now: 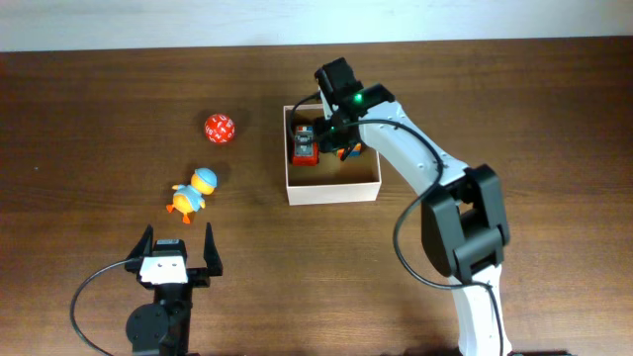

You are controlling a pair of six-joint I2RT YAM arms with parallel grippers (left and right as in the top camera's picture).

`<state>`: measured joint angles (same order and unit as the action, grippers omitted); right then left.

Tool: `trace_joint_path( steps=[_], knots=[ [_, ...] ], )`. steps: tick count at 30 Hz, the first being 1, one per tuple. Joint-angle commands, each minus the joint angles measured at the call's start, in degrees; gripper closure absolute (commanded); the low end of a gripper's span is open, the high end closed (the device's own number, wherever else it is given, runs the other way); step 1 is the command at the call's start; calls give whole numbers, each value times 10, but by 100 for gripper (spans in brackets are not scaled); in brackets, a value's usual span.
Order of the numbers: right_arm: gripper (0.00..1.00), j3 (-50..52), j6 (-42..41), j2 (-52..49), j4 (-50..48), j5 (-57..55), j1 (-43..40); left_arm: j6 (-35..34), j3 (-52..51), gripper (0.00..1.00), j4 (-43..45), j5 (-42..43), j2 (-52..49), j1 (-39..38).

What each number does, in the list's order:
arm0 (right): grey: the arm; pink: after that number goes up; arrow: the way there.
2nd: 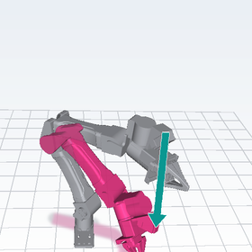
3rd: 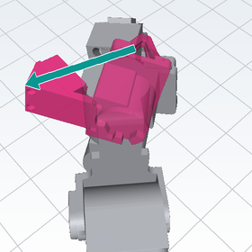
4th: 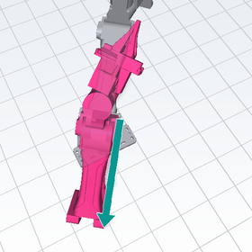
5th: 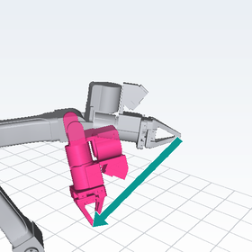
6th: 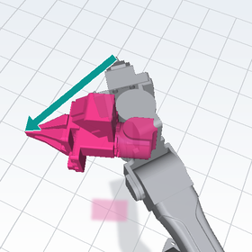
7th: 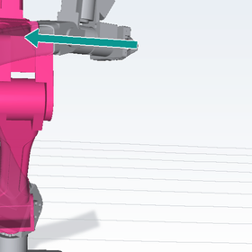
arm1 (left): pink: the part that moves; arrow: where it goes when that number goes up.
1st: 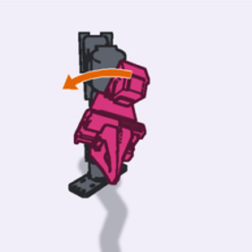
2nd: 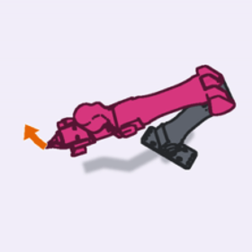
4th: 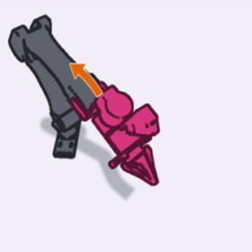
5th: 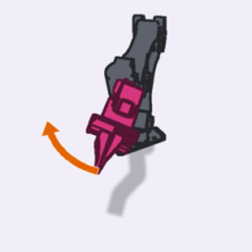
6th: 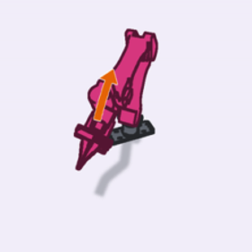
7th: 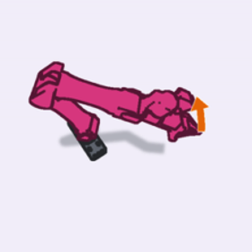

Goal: Pack container
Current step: 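Carry the cube into the box beside the truck and release, then withdraw the right gripper and move it to the black puck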

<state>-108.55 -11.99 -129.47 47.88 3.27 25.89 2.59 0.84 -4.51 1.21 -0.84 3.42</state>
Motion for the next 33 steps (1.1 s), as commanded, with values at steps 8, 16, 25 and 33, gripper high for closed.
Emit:
trace_joint_path(
  steps=[8,16,25,33],
  knots=[
    [87,-9,25,-31,-24,23,-5,9,-3,1,-1,-1,4,3],
    [87,-9,43,-31,-37,23,-26,9,-3,1,-1,-1,4,3],
    [87,-9,58,-31,-50,26,-38,9,-3,1,-1,-1,4,3],
    [86,-9,75,-31,-61,46,-38,9,-3,1,-1,-1,4,3]
  ],
)
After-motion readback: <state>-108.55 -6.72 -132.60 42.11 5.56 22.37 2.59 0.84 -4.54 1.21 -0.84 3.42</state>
